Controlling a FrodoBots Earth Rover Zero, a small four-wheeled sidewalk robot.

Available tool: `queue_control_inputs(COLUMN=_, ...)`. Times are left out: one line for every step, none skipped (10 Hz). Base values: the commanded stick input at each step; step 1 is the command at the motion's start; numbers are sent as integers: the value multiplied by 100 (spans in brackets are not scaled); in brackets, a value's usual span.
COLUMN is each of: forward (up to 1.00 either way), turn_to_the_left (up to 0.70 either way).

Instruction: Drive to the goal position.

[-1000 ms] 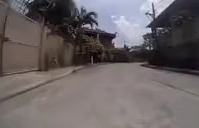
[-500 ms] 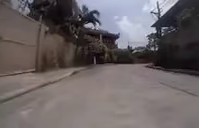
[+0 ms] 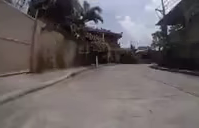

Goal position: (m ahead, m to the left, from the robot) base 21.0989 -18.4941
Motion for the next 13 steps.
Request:
queue_control_inputs(forward=100, turn_to_the_left=-40)
queue_control_inputs(forward=100, turn_to_the_left=-9)
queue_control_inputs(forward=100, turn_to_the_left=0)
queue_control_inputs(forward=100, turn_to_the_left=0)
queue_control_inputs(forward=100, turn_to_the_left=0)
queue_control_inputs(forward=100, turn_to_the_left=0)
queue_control_inputs(forward=100, turn_to_the_left=0)
queue_control_inputs(forward=100, turn_to_the_left=0)
queue_control_inputs(forward=100, turn_to_the_left=0)
queue_control_inputs(forward=100, turn_to_the_left=0)
queue_control_inputs(forward=100, turn_to_the_left=0)
queue_control_inputs(forward=100, turn_to_the_left=0)
queue_control_inputs(forward=100, turn_to_the_left=0)
